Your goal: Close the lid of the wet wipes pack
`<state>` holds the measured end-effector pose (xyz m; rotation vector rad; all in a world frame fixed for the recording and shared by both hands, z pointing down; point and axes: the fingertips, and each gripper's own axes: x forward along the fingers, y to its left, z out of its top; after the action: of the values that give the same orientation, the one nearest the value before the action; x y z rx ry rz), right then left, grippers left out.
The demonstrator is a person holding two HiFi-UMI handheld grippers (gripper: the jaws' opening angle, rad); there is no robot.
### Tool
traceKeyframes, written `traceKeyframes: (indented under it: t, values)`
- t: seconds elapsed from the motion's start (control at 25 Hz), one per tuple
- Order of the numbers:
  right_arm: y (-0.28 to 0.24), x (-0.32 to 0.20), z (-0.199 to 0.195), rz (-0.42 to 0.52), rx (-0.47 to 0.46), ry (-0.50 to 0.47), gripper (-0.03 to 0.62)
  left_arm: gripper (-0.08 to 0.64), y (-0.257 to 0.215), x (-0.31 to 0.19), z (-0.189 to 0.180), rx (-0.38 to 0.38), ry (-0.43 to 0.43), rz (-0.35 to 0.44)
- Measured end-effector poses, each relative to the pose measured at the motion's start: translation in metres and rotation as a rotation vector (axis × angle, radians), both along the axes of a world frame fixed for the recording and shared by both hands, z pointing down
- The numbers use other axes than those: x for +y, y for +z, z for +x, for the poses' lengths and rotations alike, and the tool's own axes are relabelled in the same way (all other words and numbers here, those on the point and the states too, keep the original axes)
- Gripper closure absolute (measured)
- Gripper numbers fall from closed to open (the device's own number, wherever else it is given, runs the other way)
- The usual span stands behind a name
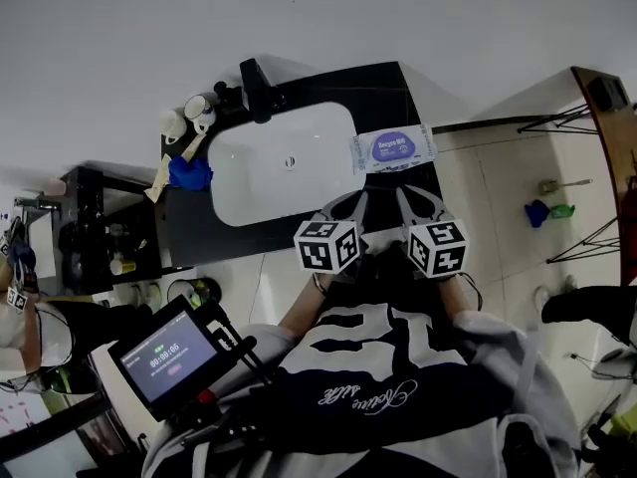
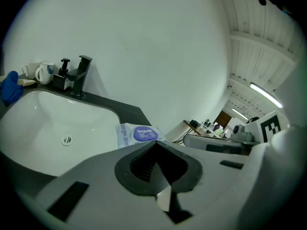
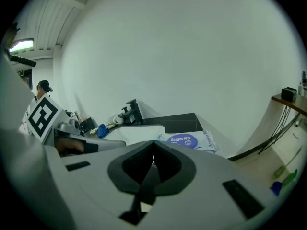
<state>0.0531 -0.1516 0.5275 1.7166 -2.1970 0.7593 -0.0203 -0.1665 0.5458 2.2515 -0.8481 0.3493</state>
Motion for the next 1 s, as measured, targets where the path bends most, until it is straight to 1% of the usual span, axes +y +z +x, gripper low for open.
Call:
traceKeyframes:
  t: [0.12,0.28,0.44,0.52,0.64,0.72,0.76,0.84,0.88,1.0]
  values:
    - [-0.01,0.021,0.0,0.038,-0.004,0.016,0.594,0.561,-0.008,0.019,0.004,0.025,0.001,0.014]
    - [-0.015,0.052,-0.001,0.052,-0.015,0.009,0.594,0.561,-0.015,0.048,0.007,0.023,0.0,0.036]
    - [-0.022,0.091,0.0,0.062,-0.035,-0.005,0.594,0.561,-0.03,0.087,0.011,0.043,-0.032,0.044]
    - [-0.025,0.119,0.003,0.072,-0.053,-0.008,0.594,0.561,-0.038,0.117,0.012,0.054,-0.058,0.049]
    - [-0.034,0.169,0.006,0.099,-0.073,-0.016,0.594,0.561,-0.045,0.179,0.013,0.057,-0.09,0.052]
    - [-0.04,0.194,0.007,0.116,-0.084,-0.024,0.594,0.561,-0.043,0.213,0.014,0.059,-0.099,0.034]
    - [-0.04,0.2,0.006,0.119,-0.089,-0.03,0.594,0.561,-0.039,0.221,0.013,0.061,-0.102,0.019]
    - [-0.037,0.201,0.0,0.118,-0.099,-0.045,0.594,0.561,-0.033,0.224,0.009,0.065,-0.112,-0.002]
    - [-0.035,0.198,-0.005,0.118,-0.103,-0.054,0.594,0.561,-0.032,0.221,0.005,0.064,-0.119,0.0]
    - [-0.032,0.197,-0.017,0.123,-0.108,-0.076,0.594,0.561,-0.034,0.214,-0.005,0.049,-0.128,0.036]
